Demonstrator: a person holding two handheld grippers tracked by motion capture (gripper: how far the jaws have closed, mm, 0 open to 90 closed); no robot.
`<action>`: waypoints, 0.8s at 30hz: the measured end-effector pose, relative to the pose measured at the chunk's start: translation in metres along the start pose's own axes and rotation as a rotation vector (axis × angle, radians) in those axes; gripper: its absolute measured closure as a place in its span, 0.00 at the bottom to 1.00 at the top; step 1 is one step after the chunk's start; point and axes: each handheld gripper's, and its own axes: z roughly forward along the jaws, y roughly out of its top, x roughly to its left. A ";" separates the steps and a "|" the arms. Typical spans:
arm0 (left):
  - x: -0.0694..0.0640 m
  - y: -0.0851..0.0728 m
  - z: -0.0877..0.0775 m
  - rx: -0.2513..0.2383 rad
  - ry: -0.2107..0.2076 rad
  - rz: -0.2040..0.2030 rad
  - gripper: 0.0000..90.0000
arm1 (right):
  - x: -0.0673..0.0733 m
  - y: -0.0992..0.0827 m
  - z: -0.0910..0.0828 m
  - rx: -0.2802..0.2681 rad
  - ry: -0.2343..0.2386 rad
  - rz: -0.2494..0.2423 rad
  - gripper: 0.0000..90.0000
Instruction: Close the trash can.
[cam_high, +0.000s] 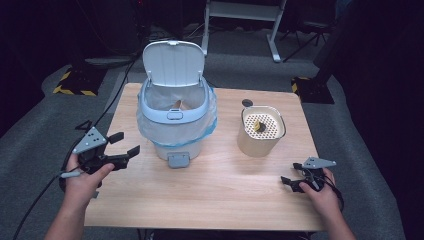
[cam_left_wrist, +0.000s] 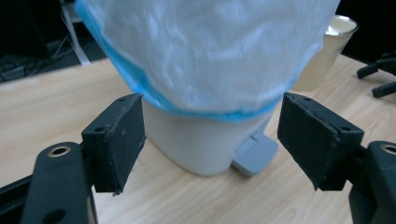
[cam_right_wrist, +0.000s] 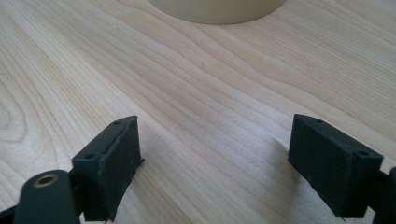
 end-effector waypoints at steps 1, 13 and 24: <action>0.002 0.012 -0.002 -0.007 -0.010 0.015 0.27 | 0.000 0.000 0.000 0.000 0.001 0.000 0.19; 0.005 0.071 -0.005 -0.065 -0.063 0.068 0.28 | -0.002 0.000 0.001 -0.001 0.019 -0.011 0.18; 0.021 0.126 0.009 -0.159 -0.068 0.088 0.32 | -0.002 0.000 0.001 -0.001 0.019 -0.010 0.18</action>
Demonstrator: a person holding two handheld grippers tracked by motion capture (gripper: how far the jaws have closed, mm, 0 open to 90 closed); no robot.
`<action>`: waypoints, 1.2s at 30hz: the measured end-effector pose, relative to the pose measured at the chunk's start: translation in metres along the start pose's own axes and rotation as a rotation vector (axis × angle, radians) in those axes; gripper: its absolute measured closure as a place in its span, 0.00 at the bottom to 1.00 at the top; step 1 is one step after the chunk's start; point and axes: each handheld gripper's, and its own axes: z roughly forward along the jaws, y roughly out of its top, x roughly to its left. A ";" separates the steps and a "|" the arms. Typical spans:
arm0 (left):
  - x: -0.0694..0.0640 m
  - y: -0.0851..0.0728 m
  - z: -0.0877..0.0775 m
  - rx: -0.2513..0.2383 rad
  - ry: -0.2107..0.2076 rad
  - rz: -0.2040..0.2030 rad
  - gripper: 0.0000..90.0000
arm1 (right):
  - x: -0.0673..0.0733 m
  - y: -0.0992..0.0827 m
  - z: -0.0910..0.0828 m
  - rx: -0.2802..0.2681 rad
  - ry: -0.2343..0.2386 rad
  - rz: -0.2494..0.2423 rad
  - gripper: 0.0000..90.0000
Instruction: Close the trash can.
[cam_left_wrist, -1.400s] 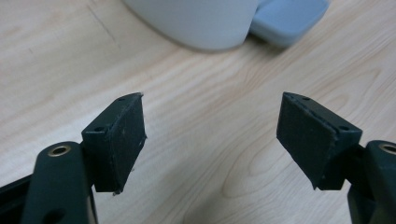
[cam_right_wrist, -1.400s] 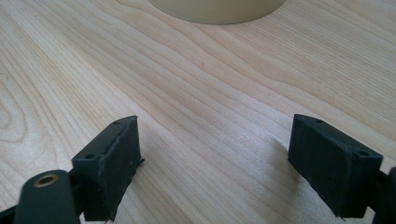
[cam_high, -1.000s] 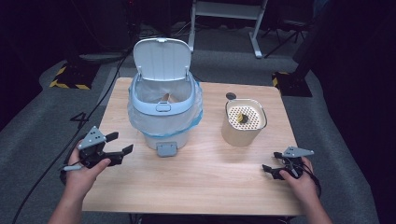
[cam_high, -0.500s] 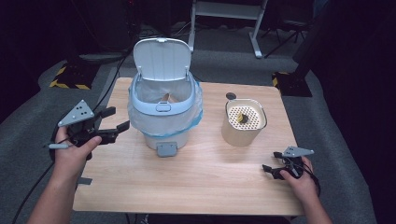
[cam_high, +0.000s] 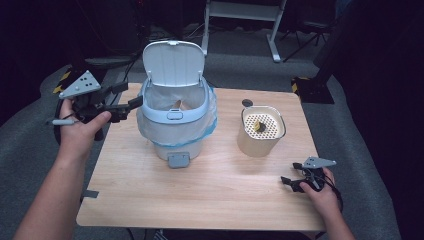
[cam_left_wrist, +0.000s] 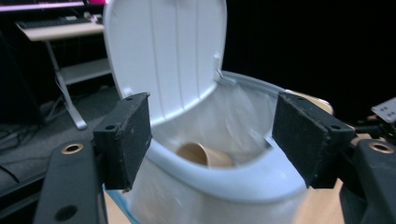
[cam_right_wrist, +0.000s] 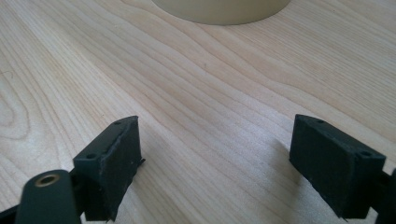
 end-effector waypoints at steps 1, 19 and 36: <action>0.001 0.002 0.002 -0.007 -0.002 -0.003 0.33 | 0.000 0.000 0.000 0.000 0.000 0.000 0.18; 0.029 0.035 0.049 -0.064 0.031 -0.039 0.35 | -0.001 0.001 0.000 0.002 0.010 -0.009 0.18; 0.044 0.036 0.076 -0.027 0.036 -0.056 0.37 | -0.002 0.001 0.001 0.001 0.013 -0.010 0.18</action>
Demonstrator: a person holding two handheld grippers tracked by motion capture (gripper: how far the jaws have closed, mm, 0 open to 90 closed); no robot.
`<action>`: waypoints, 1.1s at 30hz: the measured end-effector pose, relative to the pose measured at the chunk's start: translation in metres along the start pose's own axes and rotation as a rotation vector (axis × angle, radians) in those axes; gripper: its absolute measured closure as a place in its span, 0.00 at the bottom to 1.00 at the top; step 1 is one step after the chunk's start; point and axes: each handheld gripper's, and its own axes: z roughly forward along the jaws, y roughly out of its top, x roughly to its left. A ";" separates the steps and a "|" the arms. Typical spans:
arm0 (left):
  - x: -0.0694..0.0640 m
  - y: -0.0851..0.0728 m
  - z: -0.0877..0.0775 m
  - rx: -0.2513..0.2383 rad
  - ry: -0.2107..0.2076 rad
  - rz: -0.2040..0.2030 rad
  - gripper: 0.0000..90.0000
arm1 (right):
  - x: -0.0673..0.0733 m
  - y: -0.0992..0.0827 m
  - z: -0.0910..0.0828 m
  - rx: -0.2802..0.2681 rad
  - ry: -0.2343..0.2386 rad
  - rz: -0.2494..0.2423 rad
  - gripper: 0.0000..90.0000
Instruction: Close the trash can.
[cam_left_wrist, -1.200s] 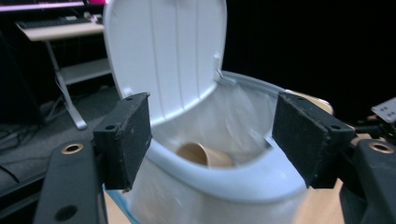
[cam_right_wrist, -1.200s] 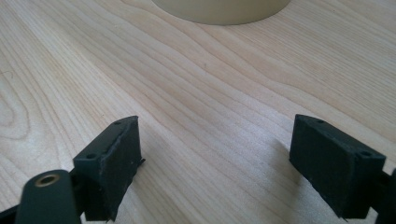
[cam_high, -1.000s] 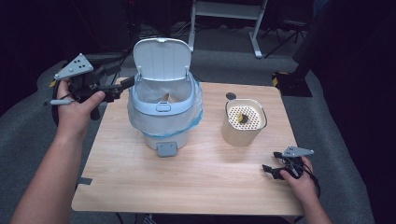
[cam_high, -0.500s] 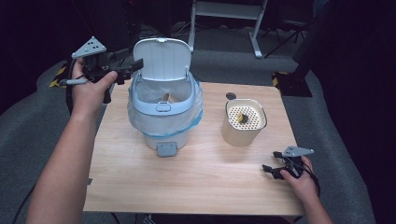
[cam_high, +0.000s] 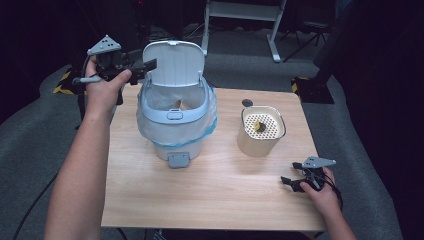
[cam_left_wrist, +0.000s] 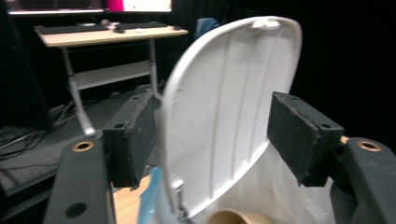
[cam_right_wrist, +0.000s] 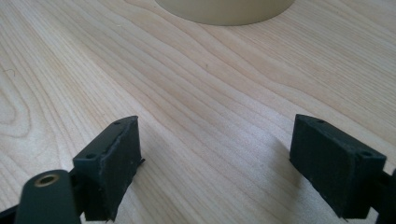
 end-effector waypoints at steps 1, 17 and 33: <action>-0.001 0.000 0.001 0.002 0.002 0.006 0.34 | 0.000 0.000 0.000 0.001 -0.002 -0.001 0.18; -0.011 0.005 -0.010 0.066 -0.035 0.059 0.43 | 0.000 0.000 0.000 -0.001 0.003 -0.002 0.18; -0.026 -0.007 -0.027 0.133 -0.231 0.065 0.47 | -0.001 0.000 0.000 -0.002 0.006 -0.005 0.18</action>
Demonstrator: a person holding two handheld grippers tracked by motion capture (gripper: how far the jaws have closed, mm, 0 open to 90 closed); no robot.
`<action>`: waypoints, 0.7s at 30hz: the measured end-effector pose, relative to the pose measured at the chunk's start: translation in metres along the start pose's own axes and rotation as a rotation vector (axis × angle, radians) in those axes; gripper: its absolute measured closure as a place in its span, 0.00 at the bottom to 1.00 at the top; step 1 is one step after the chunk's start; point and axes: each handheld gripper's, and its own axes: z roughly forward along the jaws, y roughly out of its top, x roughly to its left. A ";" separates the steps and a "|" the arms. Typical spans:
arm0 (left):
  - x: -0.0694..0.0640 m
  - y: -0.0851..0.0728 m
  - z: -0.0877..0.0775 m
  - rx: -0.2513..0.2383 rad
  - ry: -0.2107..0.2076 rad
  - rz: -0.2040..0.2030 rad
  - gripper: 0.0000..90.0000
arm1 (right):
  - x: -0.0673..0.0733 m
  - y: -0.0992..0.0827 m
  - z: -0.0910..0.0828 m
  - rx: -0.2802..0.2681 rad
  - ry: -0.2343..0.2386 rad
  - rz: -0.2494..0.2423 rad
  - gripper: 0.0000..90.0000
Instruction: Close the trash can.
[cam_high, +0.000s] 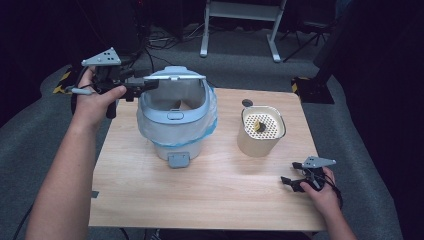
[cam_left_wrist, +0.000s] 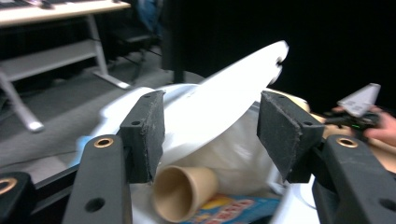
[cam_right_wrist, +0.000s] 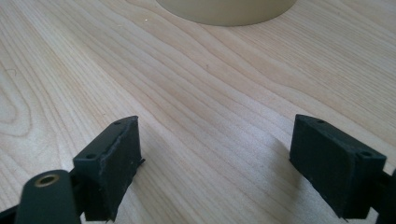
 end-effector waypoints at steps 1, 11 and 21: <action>0.000 0.000 0.000 0.000 0.000 0.000 0.46 | 0.000 0.000 0.000 0.000 0.000 0.000 0.18; -0.017 -0.009 0.027 0.119 -0.094 -0.031 0.47 | 0.000 0.000 0.000 0.000 0.000 0.000 0.18; -0.016 -0.012 0.044 0.146 -0.049 -0.024 0.45 | 0.000 0.000 0.000 0.000 0.000 0.000 0.18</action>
